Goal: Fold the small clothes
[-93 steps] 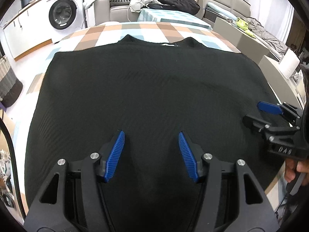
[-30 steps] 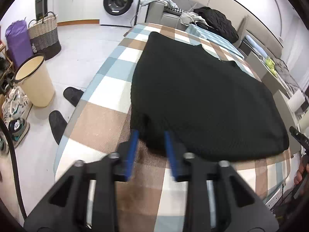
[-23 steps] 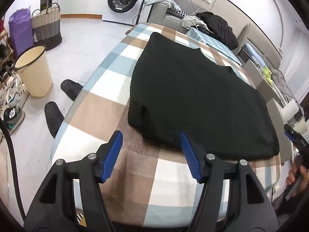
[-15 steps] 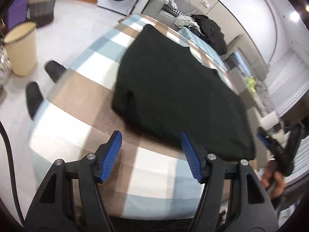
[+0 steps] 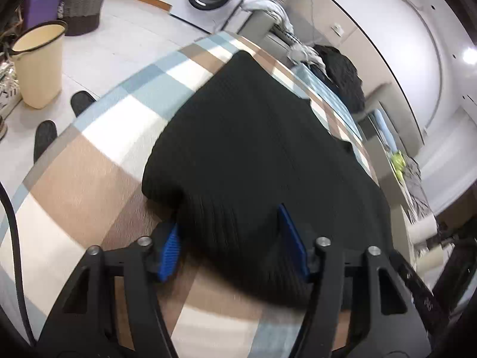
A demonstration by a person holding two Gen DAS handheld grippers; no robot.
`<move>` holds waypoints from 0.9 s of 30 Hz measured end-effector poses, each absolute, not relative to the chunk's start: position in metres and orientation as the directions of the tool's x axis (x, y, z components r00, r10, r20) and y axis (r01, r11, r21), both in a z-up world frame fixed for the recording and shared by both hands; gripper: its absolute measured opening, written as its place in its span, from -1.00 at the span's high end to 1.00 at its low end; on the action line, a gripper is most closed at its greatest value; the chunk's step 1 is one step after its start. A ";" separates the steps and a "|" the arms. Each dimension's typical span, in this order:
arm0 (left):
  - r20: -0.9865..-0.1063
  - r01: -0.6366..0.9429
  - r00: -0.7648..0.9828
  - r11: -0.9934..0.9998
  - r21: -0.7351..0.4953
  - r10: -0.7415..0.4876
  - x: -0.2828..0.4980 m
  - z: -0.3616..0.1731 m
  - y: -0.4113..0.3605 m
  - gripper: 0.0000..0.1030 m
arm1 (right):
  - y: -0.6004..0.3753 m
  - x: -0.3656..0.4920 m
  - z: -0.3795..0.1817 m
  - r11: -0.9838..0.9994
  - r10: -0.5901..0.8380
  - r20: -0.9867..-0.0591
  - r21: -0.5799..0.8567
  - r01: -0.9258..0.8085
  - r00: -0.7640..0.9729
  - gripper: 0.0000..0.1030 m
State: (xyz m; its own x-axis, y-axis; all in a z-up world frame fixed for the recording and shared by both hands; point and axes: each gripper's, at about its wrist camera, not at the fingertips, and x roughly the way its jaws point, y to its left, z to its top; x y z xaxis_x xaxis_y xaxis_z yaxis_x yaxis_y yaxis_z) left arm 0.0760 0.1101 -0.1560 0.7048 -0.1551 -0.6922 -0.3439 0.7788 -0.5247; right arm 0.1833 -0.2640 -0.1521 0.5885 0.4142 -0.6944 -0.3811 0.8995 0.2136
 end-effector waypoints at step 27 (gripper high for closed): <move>-0.484 0.184 0.855 0.982 -0.052 -0.186 0.128 -0.039 -0.055 0.78 | -0.348 0.176 -0.154 0.964 0.262 -0.710 0.224 -0.144 0.654 -0.40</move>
